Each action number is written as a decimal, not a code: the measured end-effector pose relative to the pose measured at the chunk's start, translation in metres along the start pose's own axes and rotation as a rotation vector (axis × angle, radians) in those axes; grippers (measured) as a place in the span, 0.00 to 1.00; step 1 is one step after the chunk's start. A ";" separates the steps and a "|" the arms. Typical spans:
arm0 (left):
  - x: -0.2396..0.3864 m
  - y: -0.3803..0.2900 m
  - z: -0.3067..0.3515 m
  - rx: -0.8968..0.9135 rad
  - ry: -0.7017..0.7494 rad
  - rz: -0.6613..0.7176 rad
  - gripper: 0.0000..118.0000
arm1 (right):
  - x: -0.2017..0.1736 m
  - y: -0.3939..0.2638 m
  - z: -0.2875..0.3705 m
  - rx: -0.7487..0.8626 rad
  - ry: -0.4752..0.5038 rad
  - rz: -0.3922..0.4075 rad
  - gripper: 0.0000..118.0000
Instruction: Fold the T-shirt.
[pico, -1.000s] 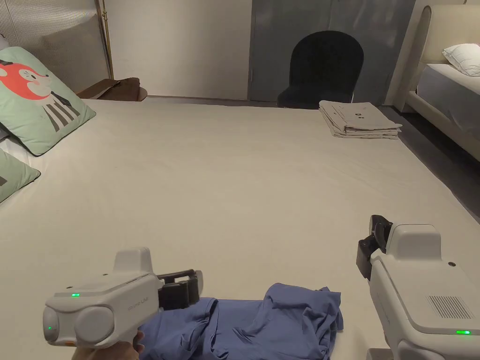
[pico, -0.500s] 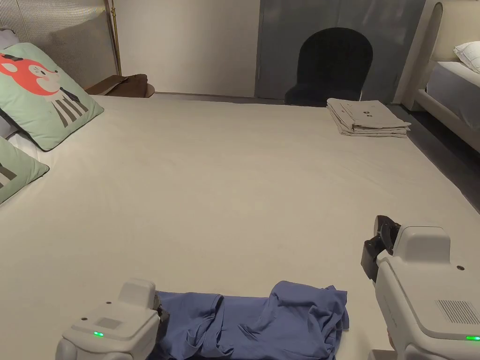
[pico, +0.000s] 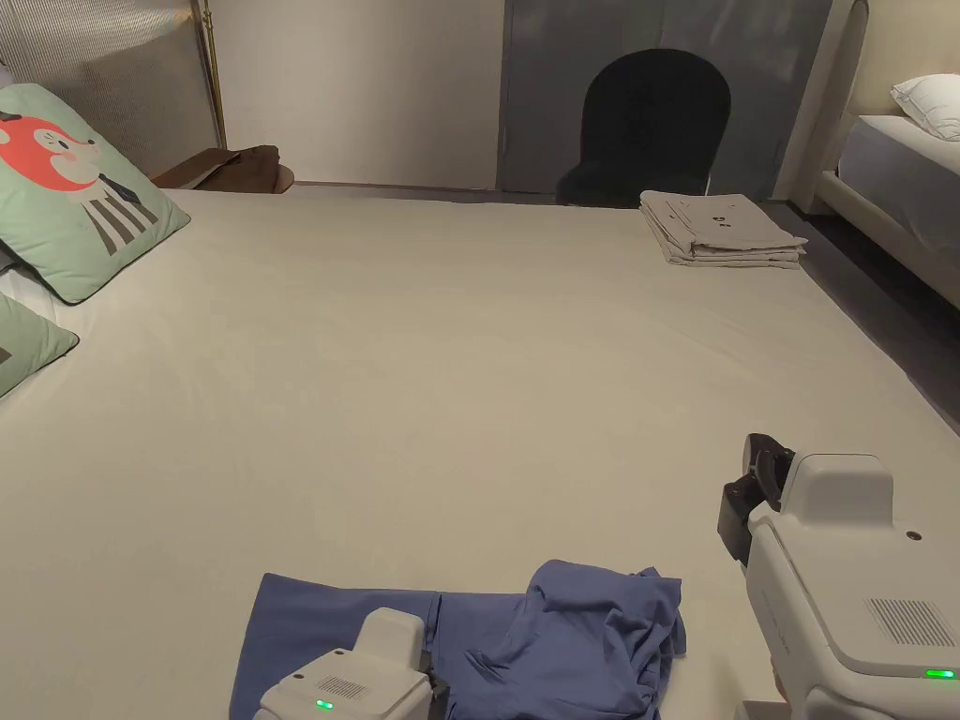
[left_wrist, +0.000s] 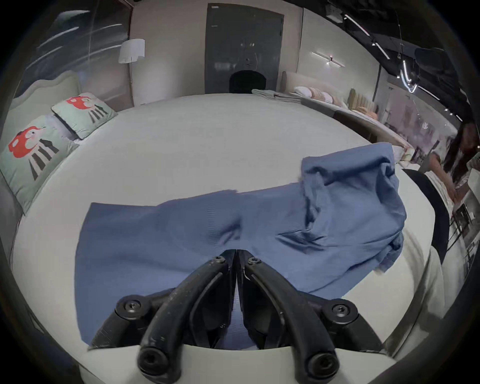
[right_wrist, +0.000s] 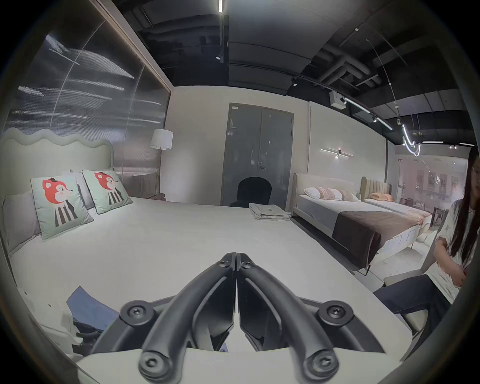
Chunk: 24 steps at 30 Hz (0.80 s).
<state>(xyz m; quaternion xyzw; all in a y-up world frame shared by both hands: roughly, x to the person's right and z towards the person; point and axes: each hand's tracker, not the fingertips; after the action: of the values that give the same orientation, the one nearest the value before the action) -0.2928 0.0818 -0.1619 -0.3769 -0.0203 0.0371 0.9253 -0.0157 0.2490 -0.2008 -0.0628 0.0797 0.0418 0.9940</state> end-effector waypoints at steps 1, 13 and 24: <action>0.003 0.001 -0.002 -0.007 -0.020 0.000 0.00 | 0.000 0.000 0.000 -0.001 -0.002 -0.002 0.00; -0.093 0.045 0.066 0.071 -0.380 0.304 0.00 | -0.008 0.003 -0.006 0.001 0.011 0.002 0.00; -0.216 0.014 0.069 -0.087 -0.395 0.626 0.80 | -0.021 -0.003 -0.015 -0.026 0.030 -0.027 0.00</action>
<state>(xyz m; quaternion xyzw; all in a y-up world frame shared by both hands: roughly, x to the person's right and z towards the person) -0.5132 0.1217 -0.1238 -0.3892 -0.0838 0.3893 0.8306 -0.0382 0.2421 -0.2114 -0.0774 0.0933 0.0284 0.9922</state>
